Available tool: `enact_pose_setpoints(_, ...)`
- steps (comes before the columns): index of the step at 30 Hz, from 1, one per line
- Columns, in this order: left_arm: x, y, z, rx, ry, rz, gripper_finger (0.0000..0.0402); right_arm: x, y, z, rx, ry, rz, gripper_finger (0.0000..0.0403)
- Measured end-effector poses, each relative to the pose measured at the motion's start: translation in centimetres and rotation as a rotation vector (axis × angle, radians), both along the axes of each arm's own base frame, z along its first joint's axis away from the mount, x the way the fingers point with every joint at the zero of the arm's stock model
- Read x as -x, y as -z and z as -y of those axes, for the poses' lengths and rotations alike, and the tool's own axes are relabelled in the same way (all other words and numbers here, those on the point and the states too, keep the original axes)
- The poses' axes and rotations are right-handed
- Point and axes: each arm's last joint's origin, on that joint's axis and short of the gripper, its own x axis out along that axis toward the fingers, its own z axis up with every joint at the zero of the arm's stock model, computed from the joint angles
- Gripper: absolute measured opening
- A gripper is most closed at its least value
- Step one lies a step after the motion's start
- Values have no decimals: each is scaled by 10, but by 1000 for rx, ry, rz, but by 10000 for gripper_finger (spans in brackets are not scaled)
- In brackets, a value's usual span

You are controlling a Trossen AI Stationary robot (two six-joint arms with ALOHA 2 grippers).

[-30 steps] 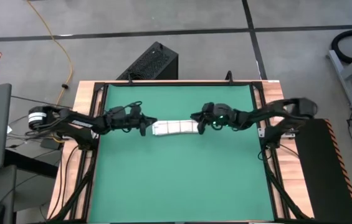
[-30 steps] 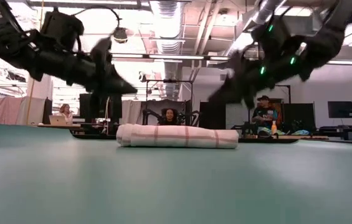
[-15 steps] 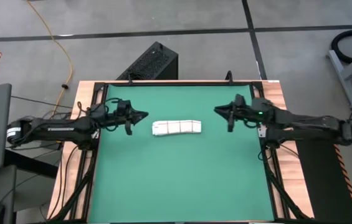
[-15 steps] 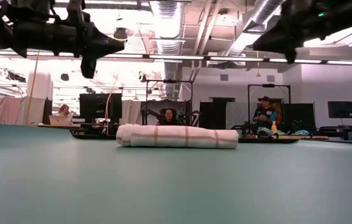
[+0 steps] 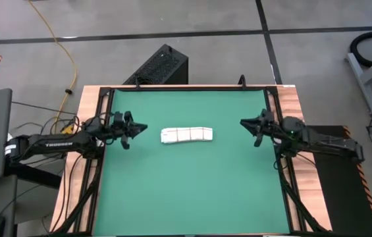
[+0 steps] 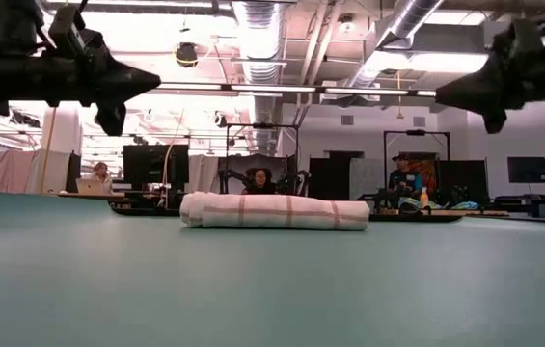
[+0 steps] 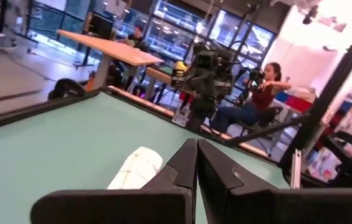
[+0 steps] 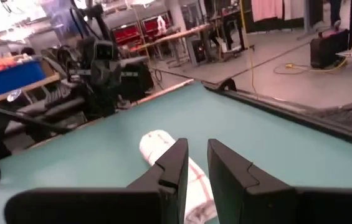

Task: Roll towel into tight, uniform cylinder
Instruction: Return to Home Position

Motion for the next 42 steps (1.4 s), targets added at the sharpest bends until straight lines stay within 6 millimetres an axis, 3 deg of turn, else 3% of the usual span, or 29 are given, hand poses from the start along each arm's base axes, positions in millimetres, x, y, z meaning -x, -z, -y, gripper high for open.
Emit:
enact_pose_setpoints(3,0,0,1,-29,25,-7,0,2,19,-2,-1,9,3,85)
enact_pose_setpoints(6,0,2,1,-20,30,-19,0,2,19,-2,31,20,57,85)
enact_pose_setpoints(22,1,-2,1,-8,8,22,0,2,22,1,47,61,9,85)
enact_pose_setpoints(29,0,-3,0,117,39,28,0,2,22,1,47,61,8,85)
enact_pose_setpoints(42,2,28,4,253,6,-281,0,2,23,1,47,59,7,85)
